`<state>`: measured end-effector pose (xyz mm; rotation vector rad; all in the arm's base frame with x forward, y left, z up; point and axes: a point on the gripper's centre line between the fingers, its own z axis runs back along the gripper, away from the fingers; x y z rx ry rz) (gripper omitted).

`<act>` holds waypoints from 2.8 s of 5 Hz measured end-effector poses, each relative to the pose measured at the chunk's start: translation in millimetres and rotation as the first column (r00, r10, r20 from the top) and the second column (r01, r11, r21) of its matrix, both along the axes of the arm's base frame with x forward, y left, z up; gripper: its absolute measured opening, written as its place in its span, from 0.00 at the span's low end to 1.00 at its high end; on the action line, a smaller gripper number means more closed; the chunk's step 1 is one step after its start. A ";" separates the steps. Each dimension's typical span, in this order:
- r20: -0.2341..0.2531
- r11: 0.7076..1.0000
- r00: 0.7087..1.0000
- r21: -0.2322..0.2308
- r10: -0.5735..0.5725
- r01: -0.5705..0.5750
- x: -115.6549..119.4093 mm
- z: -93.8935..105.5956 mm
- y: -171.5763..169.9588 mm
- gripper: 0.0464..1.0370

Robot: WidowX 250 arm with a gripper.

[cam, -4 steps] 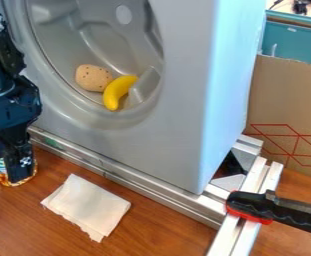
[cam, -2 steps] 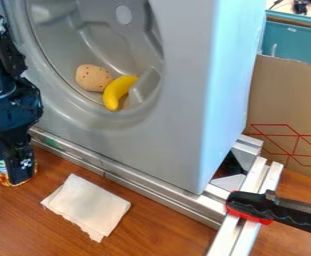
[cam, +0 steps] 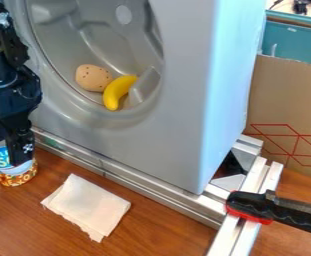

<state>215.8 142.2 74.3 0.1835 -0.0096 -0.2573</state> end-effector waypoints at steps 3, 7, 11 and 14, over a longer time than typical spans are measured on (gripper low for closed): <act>0.044 0.999 0.999 -0.047 0.016 -0.014 42.3 -8.9 36.5 0.96; 0.004 0.995 0.995 0.031 0.098 -0.098 38.5 -28.3 63.5 0.96; -0.050 0.983 0.984 -0.059 0.169 -0.172 -11.0 -38.7 40.6 0.96; -0.164 0.982 0.970 -0.025 0.180 -0.186 -59.9 -48.5 4.8 0.96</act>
